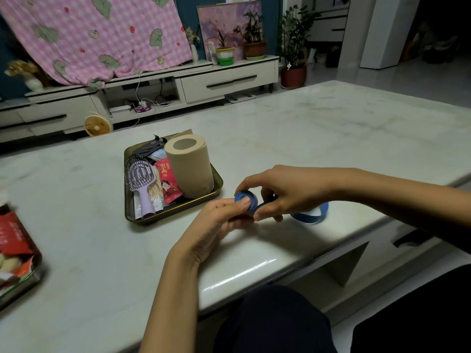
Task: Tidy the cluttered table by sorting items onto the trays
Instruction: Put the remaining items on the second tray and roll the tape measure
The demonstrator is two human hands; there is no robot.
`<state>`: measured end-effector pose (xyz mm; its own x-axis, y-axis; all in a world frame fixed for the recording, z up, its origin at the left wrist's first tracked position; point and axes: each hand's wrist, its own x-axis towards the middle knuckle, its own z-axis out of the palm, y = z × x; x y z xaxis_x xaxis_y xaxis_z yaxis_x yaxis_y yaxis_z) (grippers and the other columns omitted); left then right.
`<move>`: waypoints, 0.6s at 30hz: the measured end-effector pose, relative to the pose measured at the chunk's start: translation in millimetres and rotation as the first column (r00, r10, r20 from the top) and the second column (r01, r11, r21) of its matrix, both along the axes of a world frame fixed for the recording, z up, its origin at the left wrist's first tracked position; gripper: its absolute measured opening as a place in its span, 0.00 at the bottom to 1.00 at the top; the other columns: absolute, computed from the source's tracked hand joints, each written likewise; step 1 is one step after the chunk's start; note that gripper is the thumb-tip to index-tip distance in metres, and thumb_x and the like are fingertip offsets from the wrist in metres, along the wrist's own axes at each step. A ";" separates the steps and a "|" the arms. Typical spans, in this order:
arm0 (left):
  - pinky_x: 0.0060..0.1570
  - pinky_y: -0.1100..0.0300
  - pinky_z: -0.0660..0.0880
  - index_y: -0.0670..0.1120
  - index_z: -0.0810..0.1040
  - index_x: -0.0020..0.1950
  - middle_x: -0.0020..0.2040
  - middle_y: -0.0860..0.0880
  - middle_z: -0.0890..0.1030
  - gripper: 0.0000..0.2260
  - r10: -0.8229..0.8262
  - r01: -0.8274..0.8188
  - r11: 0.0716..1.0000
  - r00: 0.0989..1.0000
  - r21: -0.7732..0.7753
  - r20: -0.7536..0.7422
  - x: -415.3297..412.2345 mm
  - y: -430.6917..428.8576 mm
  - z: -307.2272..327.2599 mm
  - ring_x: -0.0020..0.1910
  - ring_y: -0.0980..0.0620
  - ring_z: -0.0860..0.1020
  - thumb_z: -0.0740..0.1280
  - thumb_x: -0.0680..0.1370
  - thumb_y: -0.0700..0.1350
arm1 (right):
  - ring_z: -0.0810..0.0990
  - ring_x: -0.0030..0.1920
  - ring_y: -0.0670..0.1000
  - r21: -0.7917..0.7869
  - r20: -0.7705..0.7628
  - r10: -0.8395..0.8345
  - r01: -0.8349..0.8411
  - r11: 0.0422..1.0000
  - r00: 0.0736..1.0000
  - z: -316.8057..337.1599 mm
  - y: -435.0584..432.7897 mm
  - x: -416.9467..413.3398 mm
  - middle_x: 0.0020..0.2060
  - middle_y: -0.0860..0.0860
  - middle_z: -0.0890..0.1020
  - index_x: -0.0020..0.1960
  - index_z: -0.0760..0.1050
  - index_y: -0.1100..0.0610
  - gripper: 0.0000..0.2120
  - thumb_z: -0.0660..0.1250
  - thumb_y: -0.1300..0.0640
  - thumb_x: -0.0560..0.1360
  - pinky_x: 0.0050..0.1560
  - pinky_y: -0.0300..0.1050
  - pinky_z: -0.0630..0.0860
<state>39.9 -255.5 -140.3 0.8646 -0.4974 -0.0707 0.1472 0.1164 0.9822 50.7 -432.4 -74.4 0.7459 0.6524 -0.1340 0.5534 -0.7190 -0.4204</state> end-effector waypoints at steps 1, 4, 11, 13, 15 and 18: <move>0.46 0.64 0.78 0.43 0.85 0.40 0.42 0.46 0.84 0.10 0.007 -0.007 1.000 1.000 -0.002 -0.002 0.3 -0.4 -0.3 0.44 0.54 0.81 0.67 0.70 0.47 | 0.80 0.34 0.43 0.008 -0.014 0.004 -0.004 1.000 1.000 1.2 -0.7 0.7 0.32 0.47 0.82 0.62 0.70 0.45 0.19 0.68 0.50 0.73 0.46 0.50 0.79; 0.51 0.59 0.78 0.39 0.83 0.43 0.44 0.41 0.82 0.12 0.029 -0.029 1.000 1.000 0.007 0.006 1.0 -1.0 -0.4 0.46 0.50 0.80 0.66 0.70 0.46 | 0.82 0.40 0.48 0.018 -0.015 0.021 -0.020 1.000 1.000 2.3 -2.5 2.6 0.35 0.46 0.84 0.66 0.69 0.42 0.23 0.69 0.49 0.73 0.47 0.56 0.79; 0.54 0.58 0.76 0.35 0.80 0.48 0.46 0.38 0.82 0.13 0.031 -0.031 0.999 0.999 0.015 0.018 -1.5 -1.6 1.6 0.49 0.47 0.80 0.69 0.71 0.44 | 0.81 0.35 0.43 0.148 0.020 -0.045 0.041 0.988 0.999 -1.5 -0.2 -1.1 0.33 0.47 0.83 0.55 0.73 0.47 0.15 0.72 0.52 0.70 0.44 0.48 0.80; 0.53 0.58 0.77 0.36 0.81 0.47 0.44 0.40 0.82 0.14 0.061 -0.061 0.998 0.998 -0.008 0.000 -0.4 -1.5 0.5 0.47 0.48 0.79 0.68 0.71 0.46 | 0.76 0.32 0.38 0.116 0.149 -0.099 0.082 0.990 0.984 -3.2 2.2 -3.3 0.29 0.43 0.79 0.52 0.73 0.50 0.16 0.73 0.49 0.68 0.37 0.34 0.73; 0.51 0.59 0.78 0.38 0.82 0.44 0.42 0.41 0.81 0.13 0.076 -0.077 0.997 0.997 -0.029 -0.022 0.7 -0.7 -0.3 0.44 0.50 0.79 0.67 0.70 0.47 | 0.72 0.31 0.40 0.061 0.318 -0.134 0.120 0.991 0.938 -7.3 4.2 -5.9 0.29 0.42 0.75 0.51 0.72 0.51 0.18 0.72 0.44 0.67 0.31 0.35 0.65; 0.48 0.63 0.79 0.41 0.84 0.43 0.44 0.43 0.83 0.13 0.067 -0.068 0.997 0.997 -0.037 -0.030 1.0 -1.7 -0.5 0.43 0.52 0.81 0.68 0.69 0.50 | 0.68 0.32 0.48 0.059 0.508 -0.160 0.151 0.987 0.847 -15.8 5.1 -7.5 0.33 0.46 0.77 0.49 0.70 0.52 0.18 0.69 0.41 0.69 0.31 0.44 0.60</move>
